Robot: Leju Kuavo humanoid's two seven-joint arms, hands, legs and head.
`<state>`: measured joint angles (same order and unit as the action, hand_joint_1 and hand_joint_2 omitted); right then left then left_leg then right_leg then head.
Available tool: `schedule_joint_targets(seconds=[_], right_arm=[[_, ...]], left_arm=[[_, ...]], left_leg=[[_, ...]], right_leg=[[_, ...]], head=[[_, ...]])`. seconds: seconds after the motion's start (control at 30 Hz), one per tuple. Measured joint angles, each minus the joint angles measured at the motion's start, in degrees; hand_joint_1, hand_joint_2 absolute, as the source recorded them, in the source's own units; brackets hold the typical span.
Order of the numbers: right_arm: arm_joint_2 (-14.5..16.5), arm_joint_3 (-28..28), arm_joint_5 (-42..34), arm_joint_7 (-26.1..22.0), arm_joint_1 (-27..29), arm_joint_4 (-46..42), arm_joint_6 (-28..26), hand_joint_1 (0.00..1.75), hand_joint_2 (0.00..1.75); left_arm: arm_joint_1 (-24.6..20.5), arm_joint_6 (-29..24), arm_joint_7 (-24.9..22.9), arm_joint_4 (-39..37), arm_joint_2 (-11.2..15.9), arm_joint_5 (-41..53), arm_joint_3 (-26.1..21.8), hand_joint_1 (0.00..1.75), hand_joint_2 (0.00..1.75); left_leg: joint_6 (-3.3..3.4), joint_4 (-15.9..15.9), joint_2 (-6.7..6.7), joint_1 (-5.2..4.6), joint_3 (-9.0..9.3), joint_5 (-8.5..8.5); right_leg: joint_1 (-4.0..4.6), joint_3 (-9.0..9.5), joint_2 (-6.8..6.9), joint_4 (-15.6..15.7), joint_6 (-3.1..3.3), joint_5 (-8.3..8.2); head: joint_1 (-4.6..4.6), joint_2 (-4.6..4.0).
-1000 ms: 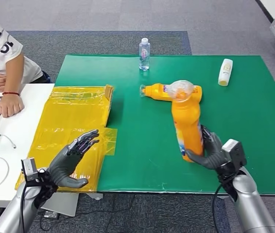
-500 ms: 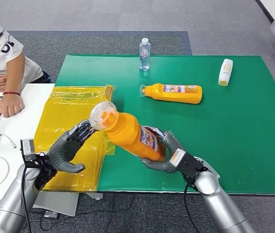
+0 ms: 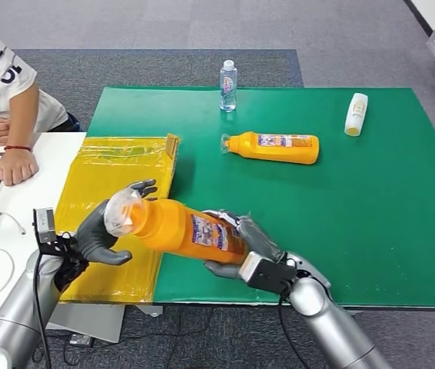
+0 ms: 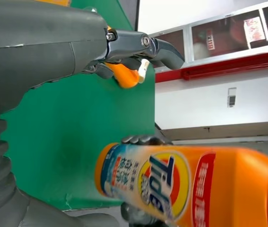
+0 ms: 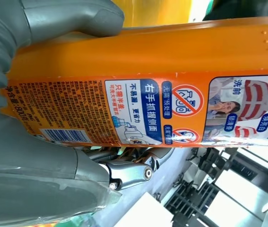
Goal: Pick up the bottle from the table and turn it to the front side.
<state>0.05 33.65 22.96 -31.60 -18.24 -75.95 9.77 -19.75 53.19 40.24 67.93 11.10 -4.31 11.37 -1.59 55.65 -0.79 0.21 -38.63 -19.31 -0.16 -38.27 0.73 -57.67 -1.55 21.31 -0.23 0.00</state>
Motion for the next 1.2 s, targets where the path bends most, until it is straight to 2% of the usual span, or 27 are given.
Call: schedule_joint_targets(seconds=[0.3, 0.47, 0.8, 1.2], right_arm=[[0.8, 5.0, 7.3, 1.6, -1.8, 1.9, -7.1, 1.75, 1.75], [1.6, 7.7, 9.6, 2.5, -2.9, 4.0, -9.2, 1.75, 1.75], [3.0, 9.2, 7.8, 3.8, -5.6, 9.4, -9.7, 1.75, 1.75], [4.3, 8.6, 5.1, 4.9, -6.9, 15.6, -8.9, 1.75, 1.75]], left_arm=[[-2.4, 1.1, 0.0, -3.3, 1.4, -0.6, 3.0, 0.0, 1.75], [-4.8, 1.8, 0.0, -4.4, 1.7, -1.1, 6.1, 0.0, 1.75], [-8.1, 1.9, 0.0, -6.1, 2.1, -2.2, 11.9, 0.0, 1.75], [-8.5, 1.2, 0.0, -6.2, 2.3, -2.4, 14.1, 0.0, 1.75]], left_leg=[[0.0, 0.0, 0.0, 0.0, -0.03, 0.01], [-0.01, 0.0, 0.0, 0.0, -0.05, 0.04], [0.02, 0.0, -0.01, 0.0, -0.09, 0.07], [0.0, 0.0, -0.01, 0.0, -0.14, 0.09]], right_leg=[[-0.01, -0.04, 0.0, 0.0, 0.0, -0.02], [0.0, -0.08, 0.0, 0.0, 0.03, -0.04], [0.0, -0.11, 0.0, 0.0, 0.05, -0.08], [0.0, -0.15, 0.0, 0.0, 0.05, -0.09]], head=[[0.0, 0.0], [0.0, 0.0], [0.0, 0.0], [-0.01, 0.0]])
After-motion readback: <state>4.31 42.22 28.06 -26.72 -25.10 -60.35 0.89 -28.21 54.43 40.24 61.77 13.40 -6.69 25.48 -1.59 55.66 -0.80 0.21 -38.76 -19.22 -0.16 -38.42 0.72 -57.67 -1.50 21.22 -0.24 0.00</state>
